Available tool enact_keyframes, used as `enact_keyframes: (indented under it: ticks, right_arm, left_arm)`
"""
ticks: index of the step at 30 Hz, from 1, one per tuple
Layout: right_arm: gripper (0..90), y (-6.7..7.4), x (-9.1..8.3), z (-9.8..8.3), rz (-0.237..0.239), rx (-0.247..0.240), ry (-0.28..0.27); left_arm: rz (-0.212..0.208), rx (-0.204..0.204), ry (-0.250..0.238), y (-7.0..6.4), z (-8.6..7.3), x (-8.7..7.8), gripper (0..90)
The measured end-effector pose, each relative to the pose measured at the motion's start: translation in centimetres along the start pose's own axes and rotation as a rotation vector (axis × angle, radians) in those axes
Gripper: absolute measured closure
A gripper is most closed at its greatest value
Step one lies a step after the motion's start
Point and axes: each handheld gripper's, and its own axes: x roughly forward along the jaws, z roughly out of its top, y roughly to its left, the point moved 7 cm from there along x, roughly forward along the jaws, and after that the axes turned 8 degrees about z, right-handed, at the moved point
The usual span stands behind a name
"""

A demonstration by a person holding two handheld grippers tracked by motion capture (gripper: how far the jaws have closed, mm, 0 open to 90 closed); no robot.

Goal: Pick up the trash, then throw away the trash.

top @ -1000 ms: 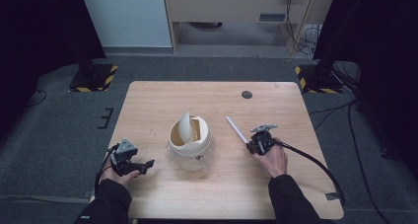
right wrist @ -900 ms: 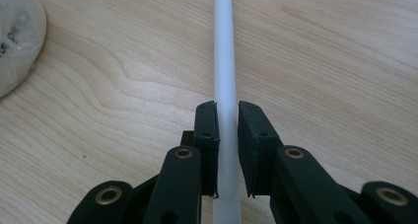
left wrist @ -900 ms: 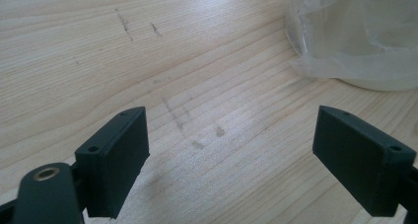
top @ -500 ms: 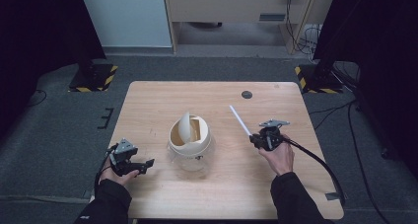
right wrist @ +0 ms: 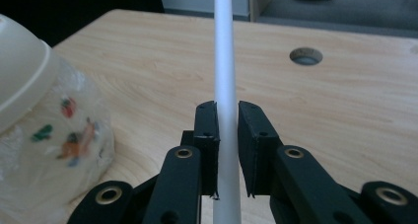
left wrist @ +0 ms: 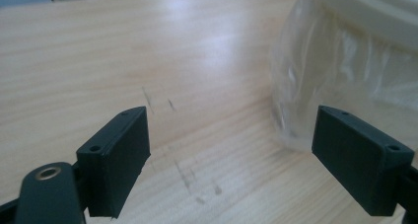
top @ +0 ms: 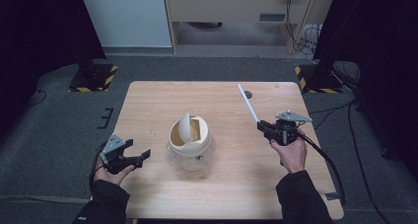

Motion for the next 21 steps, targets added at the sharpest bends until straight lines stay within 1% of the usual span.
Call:
enact_keyframes:
  ticks: [1,3,4,5,6,7,8,9,10,12,13,14,15,16,17,18,19,20,21]
  right_arm:
    - [79.2,0.0,0.0,0.0,0.000,0.000,0.000]
    - [79.1,0.1,-0.5,0.6,0.004,-0.008,-0.027]
    - [79.1,0.1,-0.5,0.6,0.004,-0.008,-0.027]
    - [79.2,0.1,-0.7,0.8,0.006,-0.010,-0.037]
    - [79.2,0.3,-0.9,1.2,0.012,-0.011,-0.058]
    - [79.1,0.4,-1.0,1.3,0.017,-0.011,-0.067]
    - [79.1,0.4,-1.1,1.5,0.021,-0.013,-0.074]
    - [79.2,0.5,-1.2,1.6,0.026,-0.015,-0.079]
    - [79.1,0.6,-1.2,1.7,0.035,-0.012,-0.084]
    - [79.1,0.8,-1.4,1.9,0.052,-0.013,-0.102]
    - [79.1,0.8,-1.4,1.9,0.052,-0.013,-0.102]
    - [79.1,1.0,-1.6,2.1,0.060,-0.016,-0.116]
    - [79.2,1.2,-1.7,2.3,0.068,-0.018,-0.123]
    - [79.1,1.4,-1.8,2.4,0.072,-0.023,-0.132]
    - [79.1,1.5,-2.0,2.7,0.078,-0.026,-0.142]
    - [79.1,1.5,-2.0,2.7,0.078,-0.026,-0.142]
    - [79.1,1.7,-2.1,2.9,0.084,-0.029,-0.147]
    - [79.1,2.1,-2.6,3.4,0.090,-0.037,-0.165]
    - [79.1,2.1,-2.6,3.4,0.090,-0.037,-0.165]
  left_arm:
    - [0.000,0.000,0.000,0.0,0.0,0.0,14.0]
    - [0.002,-0.019,-0.041,0.1,0.8,-0.6,14.0]
    - [0.002,-0.034,-0.063,0.1,1.2,-0.9,14.0]
    - [-0.001,-0.049,-0.086,0.1,1.6,-1.2,14.0]
    - [-0.010,-0.074,-0.133,0.0,2.5,-1.8,14.1]
    - [-0.011,-0.079,-0.156,-0.1,2.9,-2.2,14.1]
    - [-0.011,-0.080,-0.176,-0.1,3.3,-2.5,14.2]
    - [-0.011,-0.080,-0.176,-0.1,3.3,-2.5,14.2]
    - [-0.013,-0.080,-0.211,-0.4,4.0,-3.0,14.4]
    - [-0.017,-0.082,-0.241,-0.7,4.7,-3.5,14.6]
    - [-0.017,-0.082,-0.241,-0.7,4.7,-3.5,14.8]
    - [-0.025,-0.086,-0.270,-1.1,5.4,-4.0,14.9]
    - [-0.020,-0.080,-0.286,-1.2,5.7,-4.2,14.9]
    - [-0.024,-0.079,-0.300,-1.4,6.1,-4.4,15.1]
    - [-0.039,-0.086,-0.315,-1.8,6.4,-4.6,15.3]
    - [-0.039,-0.086,-0.315,-1.8,6.4,-4.6,15.4]
    - [-0.044,-0.080,-0.328,-2.0,6.8,-4.8,15.4]
    - [-0.057,-0.082,-0.354,-2.6,7.4,-5.3,15.8]
    - [-0.057,-0.082,-0.354,-2.6,7.4,-5.3,15.9]
